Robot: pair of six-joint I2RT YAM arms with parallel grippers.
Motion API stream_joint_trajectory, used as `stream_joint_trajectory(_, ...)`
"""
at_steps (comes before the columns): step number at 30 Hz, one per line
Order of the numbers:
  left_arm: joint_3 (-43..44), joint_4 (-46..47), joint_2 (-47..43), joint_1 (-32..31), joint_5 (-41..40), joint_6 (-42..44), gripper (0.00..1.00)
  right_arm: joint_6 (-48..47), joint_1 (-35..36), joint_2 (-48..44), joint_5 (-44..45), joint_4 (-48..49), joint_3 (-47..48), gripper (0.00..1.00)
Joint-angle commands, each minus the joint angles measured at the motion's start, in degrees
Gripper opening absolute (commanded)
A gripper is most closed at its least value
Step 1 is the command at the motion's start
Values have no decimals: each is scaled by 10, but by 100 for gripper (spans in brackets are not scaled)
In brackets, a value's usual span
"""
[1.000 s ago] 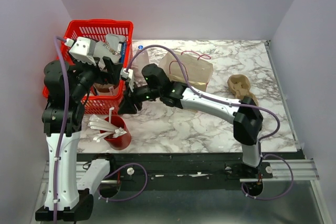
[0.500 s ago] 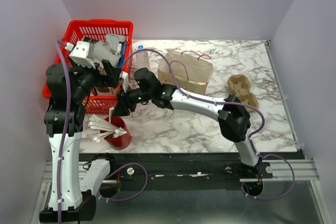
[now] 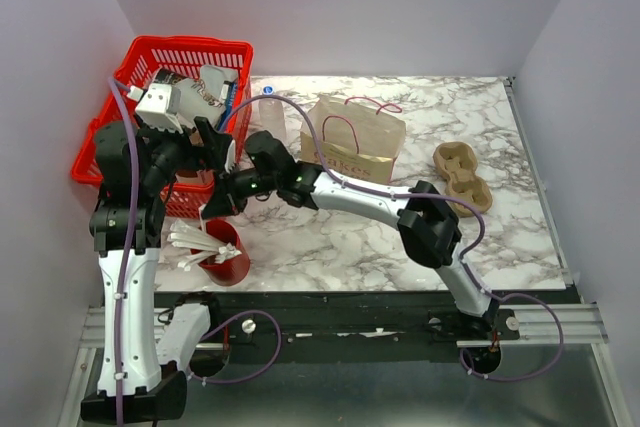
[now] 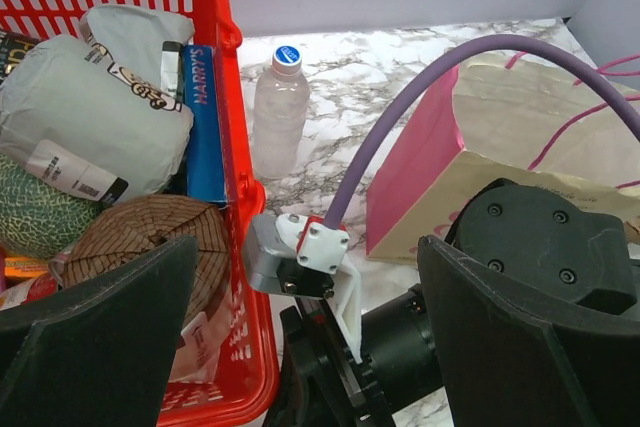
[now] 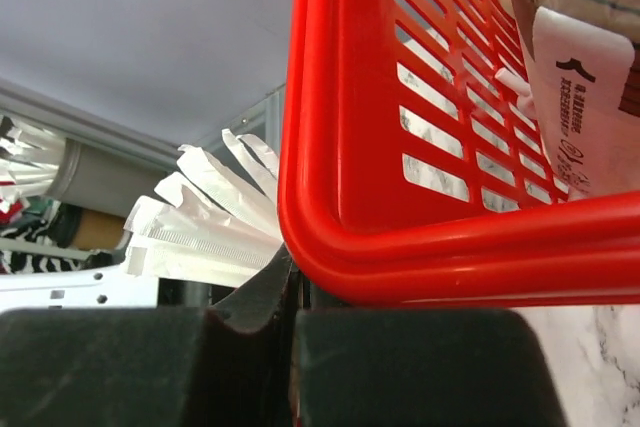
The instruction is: Pack the takeout coffee
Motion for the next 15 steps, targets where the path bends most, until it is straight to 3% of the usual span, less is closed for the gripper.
stream_joint_trajectory(1, -11, 11, -4, 10, 22, -17, 98, 8, -6, 14, 25, 57, 23, 0)
stream_joint_trajectory(7, 1, -2, 3, 15, 25, 8, 97, -60, -26, -79, -8, 52, -71, 0)
stream_joint_trajectory(12, 14, -11, 13, 15, 32, 59, 97, -138, -30, -239, -23, 89, -213, 0)
stream_joint_trajectory(15, 13, -15, 16, 15, 47, 72, 96, -169, -32, -285, -42, 87, -233, 1)
